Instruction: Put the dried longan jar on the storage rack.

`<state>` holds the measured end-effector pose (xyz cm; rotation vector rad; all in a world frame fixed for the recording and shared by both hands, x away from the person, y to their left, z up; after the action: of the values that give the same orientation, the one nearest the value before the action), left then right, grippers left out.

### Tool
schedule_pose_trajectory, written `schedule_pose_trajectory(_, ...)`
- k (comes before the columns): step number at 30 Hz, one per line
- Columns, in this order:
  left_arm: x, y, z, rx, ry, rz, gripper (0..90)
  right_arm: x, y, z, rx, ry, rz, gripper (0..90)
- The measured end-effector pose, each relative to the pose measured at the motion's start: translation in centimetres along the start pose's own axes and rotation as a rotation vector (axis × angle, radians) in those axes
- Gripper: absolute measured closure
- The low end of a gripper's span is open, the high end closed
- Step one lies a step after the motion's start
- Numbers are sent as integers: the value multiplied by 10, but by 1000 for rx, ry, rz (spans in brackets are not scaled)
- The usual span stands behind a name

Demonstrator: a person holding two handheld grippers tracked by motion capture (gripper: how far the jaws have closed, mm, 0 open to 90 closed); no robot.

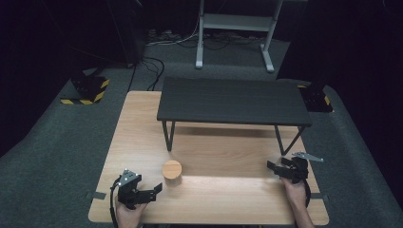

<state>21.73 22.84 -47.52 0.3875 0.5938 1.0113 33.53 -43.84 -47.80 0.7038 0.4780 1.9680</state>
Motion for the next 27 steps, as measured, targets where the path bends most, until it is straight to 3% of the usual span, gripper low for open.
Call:
schedule_pose_trajectory(4,-12,-5,3,18,-54,-1,5,0,0,0,-1,0,1,141)
schedule_pose_trajectory(10,-25,-12,8,20,-104,-1,6,0,0,0,-1,0,0,141)
schedule_pose_trajectory(27,-44,-33,25,36,-172,18,24,0,0,0,0,0,-1,141)
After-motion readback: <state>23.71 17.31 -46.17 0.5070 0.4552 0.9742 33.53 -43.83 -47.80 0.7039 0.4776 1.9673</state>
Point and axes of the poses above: each handheld gripper's, and its own axes: y roughly backward along the jaws, z roughly out of its top, x roughly to its left, the point moved 3 cm from there along -y, roughly forward along the jaws, and after that the axes turned 1 degree about x, right-handed, at the moved point
